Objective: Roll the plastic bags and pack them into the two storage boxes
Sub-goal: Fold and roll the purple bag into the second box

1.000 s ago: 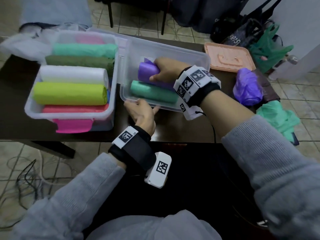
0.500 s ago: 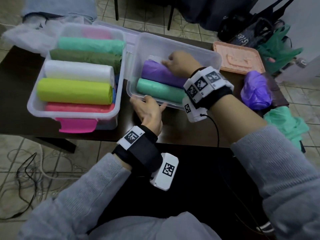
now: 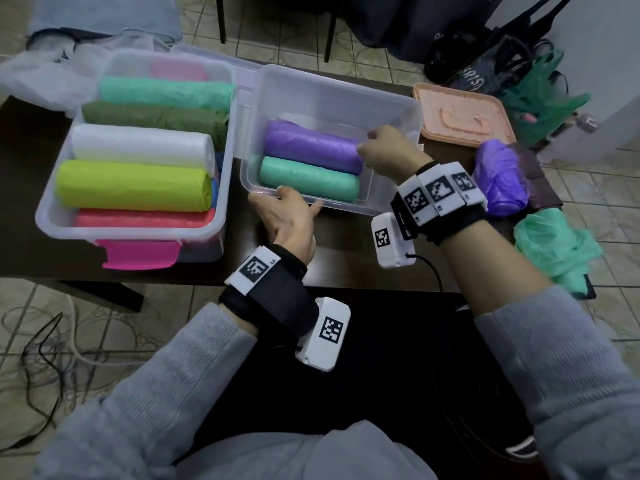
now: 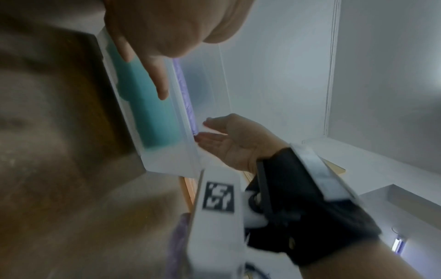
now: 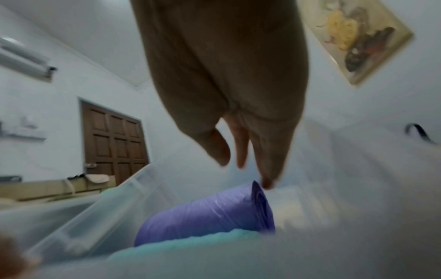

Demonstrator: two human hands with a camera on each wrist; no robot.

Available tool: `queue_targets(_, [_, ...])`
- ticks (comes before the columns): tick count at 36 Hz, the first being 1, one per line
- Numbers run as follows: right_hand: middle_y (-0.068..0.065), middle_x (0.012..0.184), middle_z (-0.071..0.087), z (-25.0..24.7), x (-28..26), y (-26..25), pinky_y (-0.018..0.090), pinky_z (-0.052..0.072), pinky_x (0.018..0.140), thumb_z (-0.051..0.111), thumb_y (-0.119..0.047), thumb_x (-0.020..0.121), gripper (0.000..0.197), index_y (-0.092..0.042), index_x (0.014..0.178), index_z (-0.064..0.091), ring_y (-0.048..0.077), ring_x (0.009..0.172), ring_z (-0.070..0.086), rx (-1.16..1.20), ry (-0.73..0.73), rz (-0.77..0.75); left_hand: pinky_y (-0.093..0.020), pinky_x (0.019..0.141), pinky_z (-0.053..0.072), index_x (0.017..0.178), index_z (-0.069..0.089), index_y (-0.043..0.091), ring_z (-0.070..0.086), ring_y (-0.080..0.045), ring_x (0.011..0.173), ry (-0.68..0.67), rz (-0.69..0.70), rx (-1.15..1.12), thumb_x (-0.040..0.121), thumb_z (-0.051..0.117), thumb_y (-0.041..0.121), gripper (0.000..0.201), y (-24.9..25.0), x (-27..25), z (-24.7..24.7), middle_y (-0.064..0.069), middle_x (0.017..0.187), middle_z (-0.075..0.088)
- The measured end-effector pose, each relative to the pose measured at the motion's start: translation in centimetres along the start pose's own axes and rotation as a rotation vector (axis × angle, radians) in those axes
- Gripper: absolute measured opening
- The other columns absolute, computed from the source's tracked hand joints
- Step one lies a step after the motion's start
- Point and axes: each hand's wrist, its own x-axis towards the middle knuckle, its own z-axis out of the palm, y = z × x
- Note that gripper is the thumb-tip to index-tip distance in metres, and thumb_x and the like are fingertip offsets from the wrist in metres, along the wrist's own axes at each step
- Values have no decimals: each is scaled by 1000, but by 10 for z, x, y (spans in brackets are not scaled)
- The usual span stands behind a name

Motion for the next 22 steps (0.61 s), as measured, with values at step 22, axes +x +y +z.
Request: queue_targets(22, [10, 96, 65, -26, -9, 45, 33, 54, 83, 54, -15, 93, 19, -5, 101, 68, 19, 87, 62, 252, 253, 27, -37, 88, 53, 131, 31, -1, 56, -17, 97, -29, -61, 41, 94, 34, -1, 36, 27, -5, 22, -9, 120, 39])
